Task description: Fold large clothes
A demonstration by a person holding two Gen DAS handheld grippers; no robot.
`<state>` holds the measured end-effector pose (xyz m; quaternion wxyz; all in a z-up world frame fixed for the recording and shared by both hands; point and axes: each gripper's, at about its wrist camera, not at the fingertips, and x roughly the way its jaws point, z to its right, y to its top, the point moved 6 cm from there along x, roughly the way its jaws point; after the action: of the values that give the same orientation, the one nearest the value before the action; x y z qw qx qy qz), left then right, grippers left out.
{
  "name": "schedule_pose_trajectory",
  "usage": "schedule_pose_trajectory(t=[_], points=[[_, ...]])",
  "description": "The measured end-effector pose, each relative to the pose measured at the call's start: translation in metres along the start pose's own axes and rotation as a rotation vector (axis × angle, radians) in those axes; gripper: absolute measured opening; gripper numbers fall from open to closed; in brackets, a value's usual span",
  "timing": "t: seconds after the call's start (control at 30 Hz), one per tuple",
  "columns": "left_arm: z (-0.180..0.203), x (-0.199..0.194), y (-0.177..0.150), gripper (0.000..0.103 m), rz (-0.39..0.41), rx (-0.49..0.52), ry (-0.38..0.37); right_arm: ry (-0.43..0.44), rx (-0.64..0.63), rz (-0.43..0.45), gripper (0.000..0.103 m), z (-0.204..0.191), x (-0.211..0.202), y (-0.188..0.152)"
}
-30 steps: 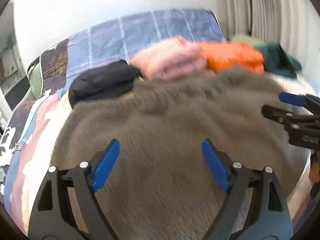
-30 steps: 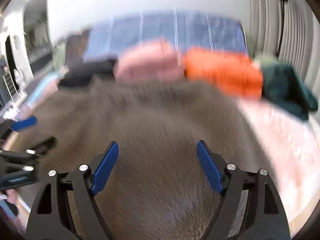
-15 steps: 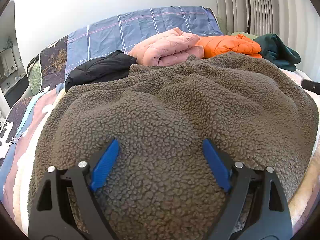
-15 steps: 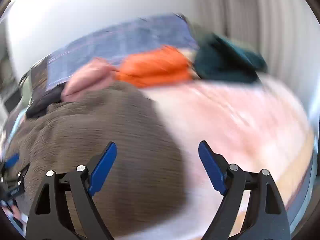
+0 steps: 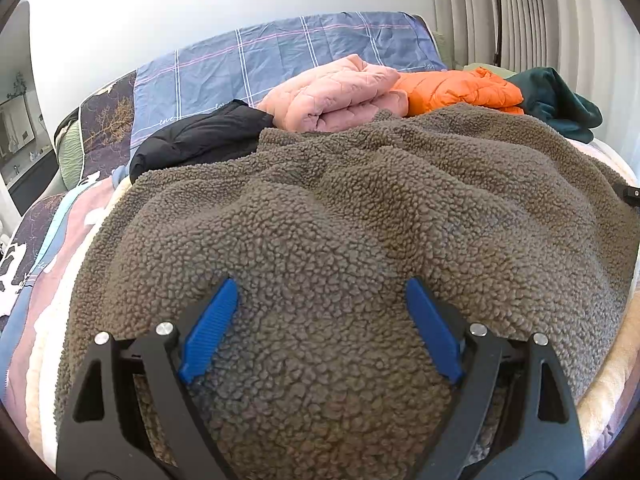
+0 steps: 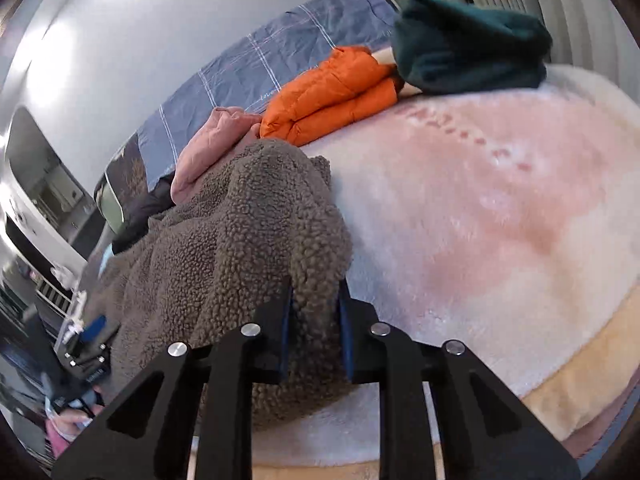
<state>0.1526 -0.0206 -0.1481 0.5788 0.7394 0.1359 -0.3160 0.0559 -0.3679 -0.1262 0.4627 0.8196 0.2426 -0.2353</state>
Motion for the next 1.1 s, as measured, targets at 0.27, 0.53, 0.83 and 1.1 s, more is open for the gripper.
schedule_pose_trajectory(t=[0.27, 0.53, 0.83, 1.1], points=[[0.001, 0.001, 0.0, 0.088, -0.002, 0.0, -0.001, 0.046, -0.064, -0.075, 0.049, -0.007, 0.008, -0.015], [-0.002, 0.0, 0.001, 0.088, 0.003, -0.009, -0.013, -0.08, -0.07, 0.008, 0.013, -0.003, -0.016, 0.014], [-0.003, -0.006, 0.0, 0.088, 0.014, -0.004, -0.028, -0.375, -0.04, 0.019, 0.002, 0.048, -0.016, -0.009], [-0.047, -0.065, -0.009, 0.087, 0.084, -0.133, -0.024, -0.112, -0.38, 0.122, 0.027, -0.091, -0.011, 0.0]])
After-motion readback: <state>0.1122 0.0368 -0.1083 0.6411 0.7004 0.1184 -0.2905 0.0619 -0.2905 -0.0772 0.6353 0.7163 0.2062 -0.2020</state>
